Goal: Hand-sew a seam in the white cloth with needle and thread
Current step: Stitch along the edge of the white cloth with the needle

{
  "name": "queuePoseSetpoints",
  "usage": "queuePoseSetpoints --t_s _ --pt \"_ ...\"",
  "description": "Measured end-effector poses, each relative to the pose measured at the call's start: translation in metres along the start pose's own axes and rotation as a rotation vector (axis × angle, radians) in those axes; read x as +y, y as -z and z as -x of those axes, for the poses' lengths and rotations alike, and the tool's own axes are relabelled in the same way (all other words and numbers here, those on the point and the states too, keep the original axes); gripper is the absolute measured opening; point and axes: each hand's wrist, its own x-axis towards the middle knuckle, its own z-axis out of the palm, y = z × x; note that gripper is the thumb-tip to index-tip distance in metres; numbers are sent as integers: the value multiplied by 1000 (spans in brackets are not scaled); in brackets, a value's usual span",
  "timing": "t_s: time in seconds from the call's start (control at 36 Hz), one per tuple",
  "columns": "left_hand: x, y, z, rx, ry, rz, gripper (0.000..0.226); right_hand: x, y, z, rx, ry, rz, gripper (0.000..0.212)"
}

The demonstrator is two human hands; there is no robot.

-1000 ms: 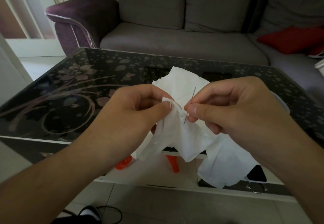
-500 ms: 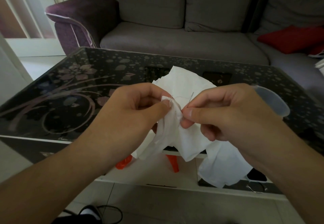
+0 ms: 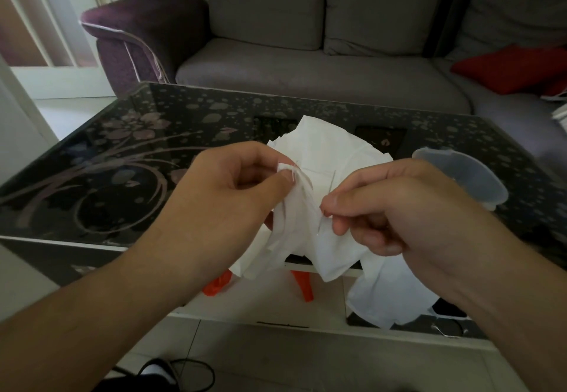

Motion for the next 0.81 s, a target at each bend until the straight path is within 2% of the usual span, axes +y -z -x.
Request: queuePoseSetpoints --t_s 0.19,0.53,0.81 --pt "-1 -1 0 21 -16 -30 11 2 2 -1 -58 8 -11 8" --pt "-1 -2 -1 36 -17 -56 12 -4 2 5 -144 18 167 19" --pt "-1 -3 -2 50 -18 -45 12 -5 6 8 -199 13 110 9"
